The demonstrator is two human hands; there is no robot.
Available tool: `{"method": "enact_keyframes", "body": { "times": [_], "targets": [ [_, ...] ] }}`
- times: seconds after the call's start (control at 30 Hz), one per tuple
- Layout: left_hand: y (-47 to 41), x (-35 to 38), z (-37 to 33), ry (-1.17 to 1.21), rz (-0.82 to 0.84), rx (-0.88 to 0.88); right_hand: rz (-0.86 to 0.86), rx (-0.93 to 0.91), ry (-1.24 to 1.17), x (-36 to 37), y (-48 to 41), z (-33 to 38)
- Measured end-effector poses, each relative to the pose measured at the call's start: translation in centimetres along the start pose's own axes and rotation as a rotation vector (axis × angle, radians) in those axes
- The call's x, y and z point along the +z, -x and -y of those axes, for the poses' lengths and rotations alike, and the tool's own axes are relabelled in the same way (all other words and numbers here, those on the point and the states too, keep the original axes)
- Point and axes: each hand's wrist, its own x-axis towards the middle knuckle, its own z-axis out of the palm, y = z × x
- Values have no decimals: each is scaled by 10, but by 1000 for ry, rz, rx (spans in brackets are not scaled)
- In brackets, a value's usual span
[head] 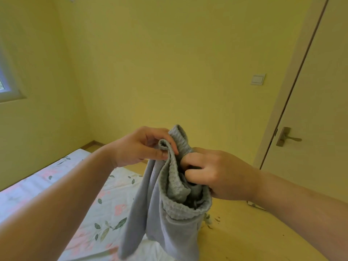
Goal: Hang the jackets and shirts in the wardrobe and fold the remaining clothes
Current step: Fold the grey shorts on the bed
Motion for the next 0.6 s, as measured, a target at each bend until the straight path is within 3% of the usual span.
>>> {"method": "enact_keyframes", "body": {
  "times": [0.07,0.13,0.2,0.27,0.33,0.4,0.6],
  "targets": [
    [-2,2,2,-105,-46,-18,187,91,32,3,0,1],
    [-3,8,6,-196,-86,-54,465,341,-16,7,1,2],
    [-4,14,9,-272,-101,-89,709,625,-342,14,7,0],
    [-4,20,10,-405,-85,-93,815,786,-788,17,12,-1],
    [-4,22,13,-509,-64,-116,830,795,-939,13,17,-3],
    [-2,21,19,-550,-80,-172,870,774,-943,8,17,-2],
    [5,17,23,-405,-5,-241,893,697,-1188,-9,14,-9]
  ]
}}
